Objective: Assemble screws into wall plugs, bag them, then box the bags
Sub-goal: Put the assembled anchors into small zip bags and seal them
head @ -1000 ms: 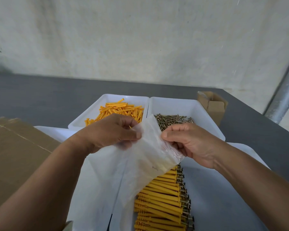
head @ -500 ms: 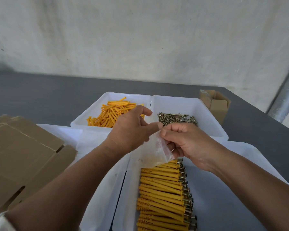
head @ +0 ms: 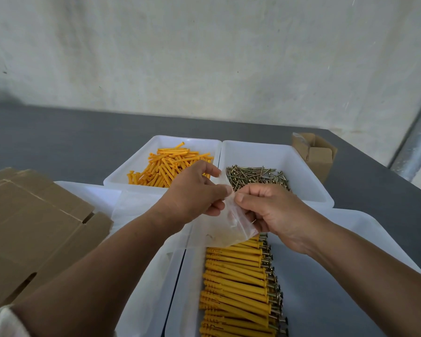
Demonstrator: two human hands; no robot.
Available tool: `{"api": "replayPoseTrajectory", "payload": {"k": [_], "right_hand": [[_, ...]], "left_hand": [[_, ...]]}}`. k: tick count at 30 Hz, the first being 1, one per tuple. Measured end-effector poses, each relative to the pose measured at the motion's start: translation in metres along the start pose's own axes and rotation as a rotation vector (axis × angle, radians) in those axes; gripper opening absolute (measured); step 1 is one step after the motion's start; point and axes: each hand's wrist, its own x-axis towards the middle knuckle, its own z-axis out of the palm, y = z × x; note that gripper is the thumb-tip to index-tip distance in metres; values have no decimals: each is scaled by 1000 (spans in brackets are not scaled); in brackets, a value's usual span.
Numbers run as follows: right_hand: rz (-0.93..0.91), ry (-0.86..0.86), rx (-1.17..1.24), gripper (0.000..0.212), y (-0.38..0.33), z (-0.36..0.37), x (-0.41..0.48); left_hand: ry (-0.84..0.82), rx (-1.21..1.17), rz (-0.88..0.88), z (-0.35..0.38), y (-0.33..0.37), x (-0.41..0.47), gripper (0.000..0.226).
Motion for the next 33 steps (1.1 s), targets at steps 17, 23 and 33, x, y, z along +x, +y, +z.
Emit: {"api": "replayPoseTrajectory", "payload": {"k": [17,23,33], "right_hand": [[-255,30,-424,18,2,-6,-3],[-261,68,-584,31,0,-6,-3],[-102,58,-236,32,-2,-8,-2]], "left_hand": [[-4,69,18,0,2,-3,25],[54,233,64,2,2,-6,29],[-215,587,248,5,4,-16,126]]}}
